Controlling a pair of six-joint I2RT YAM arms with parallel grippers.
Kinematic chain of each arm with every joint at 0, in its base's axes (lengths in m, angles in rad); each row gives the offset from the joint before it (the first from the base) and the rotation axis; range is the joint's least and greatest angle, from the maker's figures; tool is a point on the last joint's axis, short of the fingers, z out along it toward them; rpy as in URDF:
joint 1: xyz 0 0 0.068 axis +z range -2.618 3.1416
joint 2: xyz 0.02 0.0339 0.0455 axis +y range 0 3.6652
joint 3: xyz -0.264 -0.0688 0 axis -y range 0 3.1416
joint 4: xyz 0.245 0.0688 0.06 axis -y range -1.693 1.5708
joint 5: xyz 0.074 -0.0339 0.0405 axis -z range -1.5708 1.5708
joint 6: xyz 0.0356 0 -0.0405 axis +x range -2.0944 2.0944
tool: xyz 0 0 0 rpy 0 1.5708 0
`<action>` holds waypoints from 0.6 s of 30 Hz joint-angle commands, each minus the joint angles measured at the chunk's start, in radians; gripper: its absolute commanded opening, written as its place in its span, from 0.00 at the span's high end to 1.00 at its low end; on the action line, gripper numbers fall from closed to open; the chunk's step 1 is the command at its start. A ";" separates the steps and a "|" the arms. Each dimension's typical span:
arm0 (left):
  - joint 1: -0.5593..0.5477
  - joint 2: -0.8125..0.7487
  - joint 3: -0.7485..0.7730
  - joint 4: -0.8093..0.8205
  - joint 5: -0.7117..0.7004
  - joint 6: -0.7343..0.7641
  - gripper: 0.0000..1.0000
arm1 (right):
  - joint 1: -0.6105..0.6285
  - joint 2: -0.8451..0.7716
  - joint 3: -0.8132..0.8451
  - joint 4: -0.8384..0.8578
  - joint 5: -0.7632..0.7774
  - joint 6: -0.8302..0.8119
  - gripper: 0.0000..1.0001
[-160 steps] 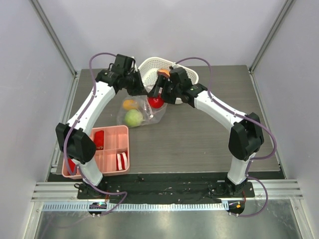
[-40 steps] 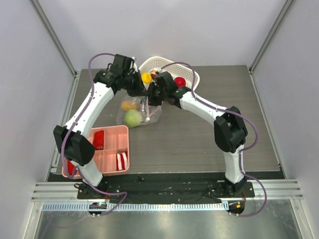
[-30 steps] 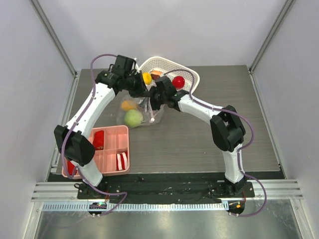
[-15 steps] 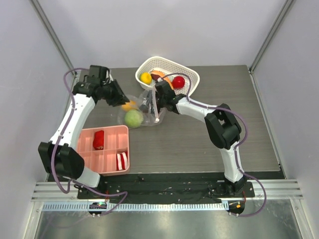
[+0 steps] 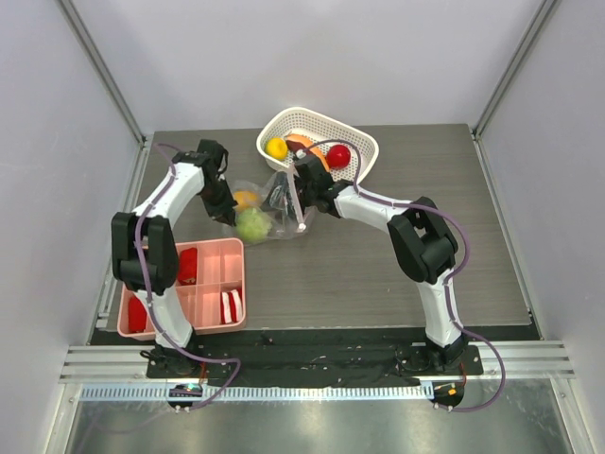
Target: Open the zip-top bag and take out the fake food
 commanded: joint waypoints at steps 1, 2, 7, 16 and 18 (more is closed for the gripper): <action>0.004 0.024 0.075 -0.009 -0.043 0.046 0.95 | -0.001 -0.002 0.002 0.015 -0.036 -0.025 0.32; 0.004 0.040 0.077 0.006 -0.038 0.046 0.94 | 0.000 0.004 0.005 0.015 -0.040 -0.026 0.32; 0.003 0.116 0.109 -0.014 -0.032 0.075 0.95 | 0.000 0.024 0.019 0.001 -0.053 -0.028 0.27; 0.001 0.183 0.068 0.046 0.057 0.061 0.97 | 0.002 0.055 0.023 0.007 -0.068 -0.017 0.27; 0.001 0.189 0.068 0.054 0.071 0.055 0.96 | 0.002 0.063 0.023 0.011 -0.073 -0.013 0.26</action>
